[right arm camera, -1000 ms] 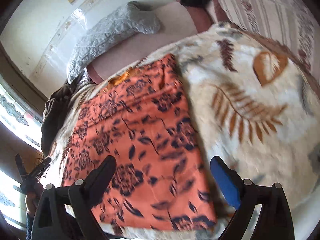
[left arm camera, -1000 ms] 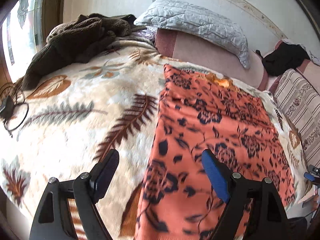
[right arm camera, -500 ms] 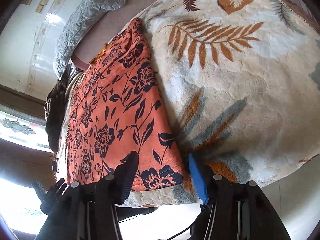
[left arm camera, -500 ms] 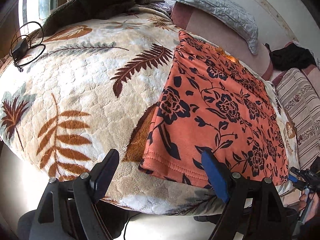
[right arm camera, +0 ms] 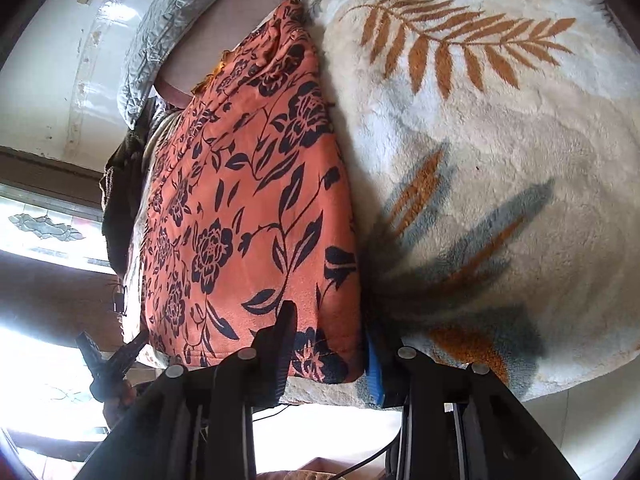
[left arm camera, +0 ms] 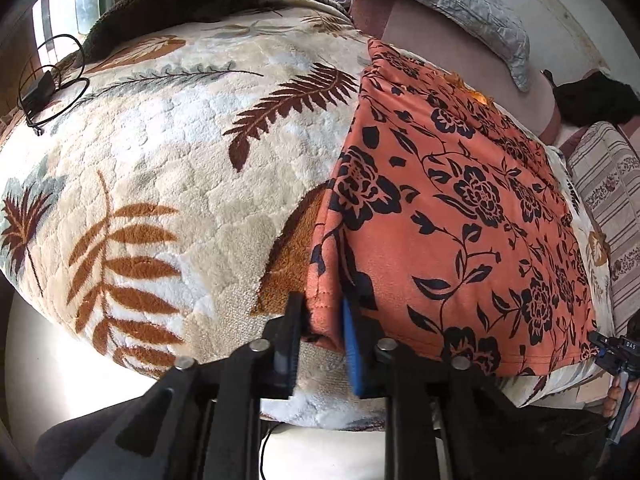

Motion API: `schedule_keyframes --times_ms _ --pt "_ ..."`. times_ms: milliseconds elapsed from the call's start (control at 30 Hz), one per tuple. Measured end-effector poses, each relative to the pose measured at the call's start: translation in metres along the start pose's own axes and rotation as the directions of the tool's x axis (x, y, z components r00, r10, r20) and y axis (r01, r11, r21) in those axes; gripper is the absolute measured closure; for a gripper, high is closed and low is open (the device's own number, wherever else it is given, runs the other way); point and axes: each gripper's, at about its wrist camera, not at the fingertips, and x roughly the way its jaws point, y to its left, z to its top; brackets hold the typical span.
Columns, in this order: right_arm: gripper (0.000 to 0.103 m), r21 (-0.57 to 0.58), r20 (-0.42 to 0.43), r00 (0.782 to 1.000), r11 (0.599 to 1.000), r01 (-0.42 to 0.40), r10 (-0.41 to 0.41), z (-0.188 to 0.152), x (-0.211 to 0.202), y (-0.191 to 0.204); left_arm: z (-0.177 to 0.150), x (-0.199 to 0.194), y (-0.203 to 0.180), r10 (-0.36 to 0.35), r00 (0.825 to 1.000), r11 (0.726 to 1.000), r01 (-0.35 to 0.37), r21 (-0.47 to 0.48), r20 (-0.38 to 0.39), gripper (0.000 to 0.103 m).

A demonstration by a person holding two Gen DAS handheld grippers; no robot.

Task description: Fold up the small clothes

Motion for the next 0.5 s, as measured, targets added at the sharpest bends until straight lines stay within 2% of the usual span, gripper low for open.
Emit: schedule_keyframes --times_ms 133,200,267,300,333,433,500 --pt "0.069 -0.016 -0.008 1.0 1.0 0.004 -0.004 0.001 0.001 0.002 0.002 -0.004 -0.004 -0.005 1.0 1.0 0.005 0.014 0.015 0.091" --pt "0.072 -0.023 -0.014 1.0 1.0 0.002 -0.003 0.001 0.002 0.003 0.002 0.003 -0.002 0.014 1.0 1.0 -0.014 0.011 0.0 0.086" --pt "0.092 -0.035 -0.017 1.0 0.999 0.0 -0.001 0.001 0.0 0.007 0.003 0.003 -0.001 0.0 1.0 1.0 0.0 -0.006 0.004 0.086" --pt "0.095 -0.045 -0.017 1.0 0.999 -0.007 0.006 -0.001 -0.002 0.011 0.003 0.001 0.0 -0.006 1.0 1.0 0.007 -0.011 0.007 0.091" --pt "0.095 -0.048 -0.007 1.0 0.998 -0.028 0.027 -0.002 -0.006 0.014 0.004 -0.004 0.0 -0.021 1.0 1.0 0.021 -0.01 0.021 0.095" --pt "0.095 -0.043 0.032 0.998 0.998 -0.05 0.051 -0.001 -0.023 0.02 0.009 -0.025 -0.002 -0.041 0.994 0.999 0.043 -0.014 0.097 0.095" --pt "0.095 -0.019 0.037 0.997 0.998 -0.064 0.064 0.003 -0.026 0.016 0.014 -0.031 -0.001 -0.051 0.991 0.998 0.055 -0.03 0.12 0.095"
